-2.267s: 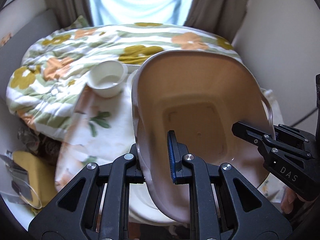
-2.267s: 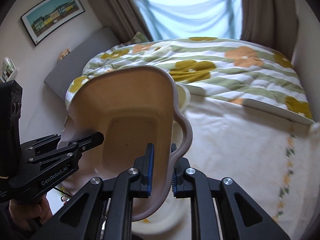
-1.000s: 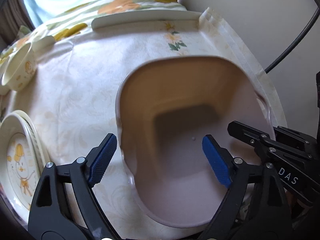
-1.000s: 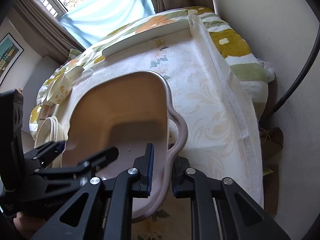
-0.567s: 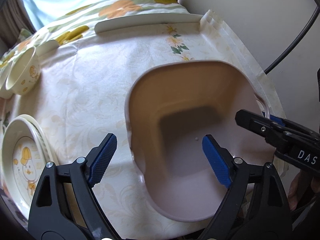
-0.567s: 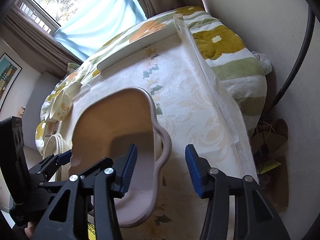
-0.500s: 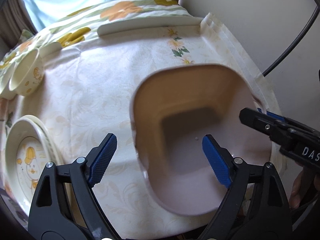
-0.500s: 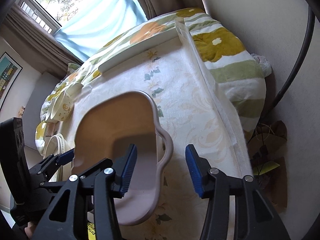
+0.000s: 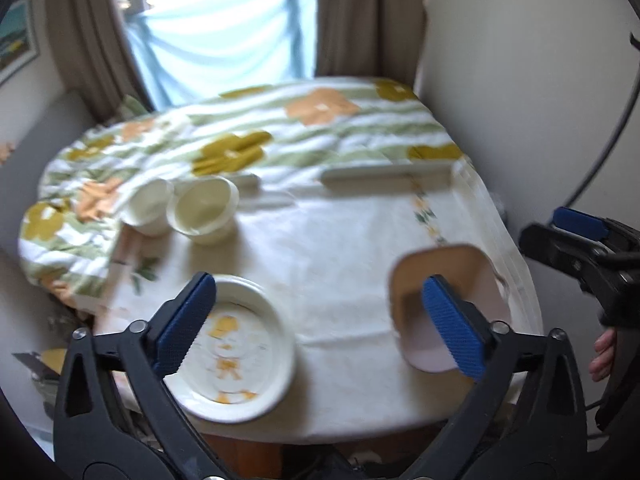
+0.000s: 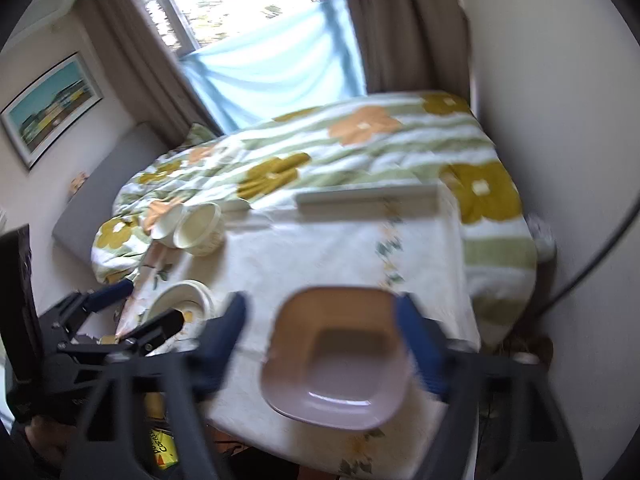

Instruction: Organize plates and bowls

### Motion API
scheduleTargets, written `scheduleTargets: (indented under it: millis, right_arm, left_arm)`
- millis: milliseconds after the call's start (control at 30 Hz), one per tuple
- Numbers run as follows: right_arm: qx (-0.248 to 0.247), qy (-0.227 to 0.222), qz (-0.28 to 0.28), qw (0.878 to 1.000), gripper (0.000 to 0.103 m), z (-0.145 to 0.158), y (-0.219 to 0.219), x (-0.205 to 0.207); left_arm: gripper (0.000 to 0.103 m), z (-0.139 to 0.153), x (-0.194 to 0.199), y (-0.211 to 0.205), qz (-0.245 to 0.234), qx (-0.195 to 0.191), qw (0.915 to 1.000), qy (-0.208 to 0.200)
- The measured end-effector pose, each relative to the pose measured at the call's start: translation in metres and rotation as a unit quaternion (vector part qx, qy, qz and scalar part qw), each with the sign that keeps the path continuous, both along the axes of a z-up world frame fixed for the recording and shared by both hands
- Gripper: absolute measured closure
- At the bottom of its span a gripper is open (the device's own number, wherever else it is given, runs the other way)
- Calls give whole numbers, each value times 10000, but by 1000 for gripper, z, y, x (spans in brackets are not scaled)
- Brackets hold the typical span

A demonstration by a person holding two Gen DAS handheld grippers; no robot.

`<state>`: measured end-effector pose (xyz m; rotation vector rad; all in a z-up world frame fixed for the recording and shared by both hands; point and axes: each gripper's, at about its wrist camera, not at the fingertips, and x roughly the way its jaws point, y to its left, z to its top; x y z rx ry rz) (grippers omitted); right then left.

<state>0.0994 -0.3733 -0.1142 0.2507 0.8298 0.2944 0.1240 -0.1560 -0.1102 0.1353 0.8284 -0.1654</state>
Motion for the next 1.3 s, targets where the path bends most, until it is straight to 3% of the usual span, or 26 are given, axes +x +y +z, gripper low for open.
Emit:
scheduleTargets:
  millis: [133,400,600,800,867,967,1067,1200,1300]
  right_arm:
    - [180,-160,401,9989,1,18,31,18]
    - [-207,141,853,9960,1,36,108,86]
    - [-60,879,1136,9896,1,2,163,154]
    - [-421,1533,945,9828,1,-51,206,213]
    - [-432,1725,936,9796,4,-69,215,226]
    - [-304,2028,871,9749,23,-96,228,244]
    - [-127,2238,688,9721,39,-120,234,254]
    - [-11,2316,568,9712,54,-138,240,258]
    - [146,2373,520,9699,70,-148,245,261]
  left_arm:
    - [0,26,13,38,247,-92,9996,-129]
    - [0,27,73,134,712,-543,9949,455]
    - [0,-19,138,207,1137,-1037,9794,1307]
    - [3,-86,196,240,1253,-1442,9589,2100]
    - [14,-107,211,242,1210,-1599,9528,2280]
    - [29,-135,232,237,1052,-1633,9488,2490]
    - [50,-154,248,232,888,-1683,9496,2492]
    - [60,-166,261,228,672,-1702,9528,2423]
    - [78,-173,269,226,524,-1628,9555,2404]
